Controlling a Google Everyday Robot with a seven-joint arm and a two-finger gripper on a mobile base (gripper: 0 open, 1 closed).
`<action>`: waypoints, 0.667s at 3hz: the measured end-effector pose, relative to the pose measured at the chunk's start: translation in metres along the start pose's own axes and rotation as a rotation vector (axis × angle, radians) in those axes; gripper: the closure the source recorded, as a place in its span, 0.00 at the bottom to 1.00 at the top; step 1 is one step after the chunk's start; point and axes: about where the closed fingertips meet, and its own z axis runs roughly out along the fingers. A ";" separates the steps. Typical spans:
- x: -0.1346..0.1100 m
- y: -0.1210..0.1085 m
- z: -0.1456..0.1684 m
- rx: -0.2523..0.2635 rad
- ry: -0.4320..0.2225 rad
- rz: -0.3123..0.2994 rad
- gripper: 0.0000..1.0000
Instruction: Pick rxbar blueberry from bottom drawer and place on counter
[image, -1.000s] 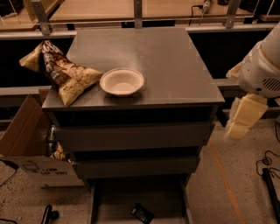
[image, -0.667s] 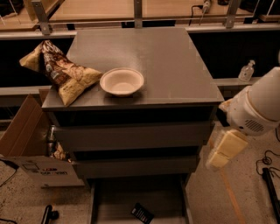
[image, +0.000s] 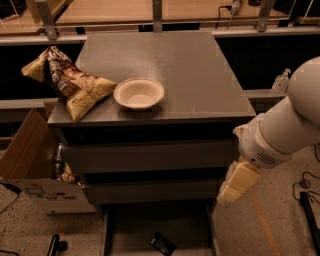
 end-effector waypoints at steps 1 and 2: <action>0.008 0.032 0.068 -0.043 -0.048 -0.026 0.00; 0.019 0.047 0.096 -0.039 -0.051 -0.037 0.00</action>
Offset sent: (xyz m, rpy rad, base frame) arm -0.0136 0.0250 -0.0633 0.0493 0.0088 0.0410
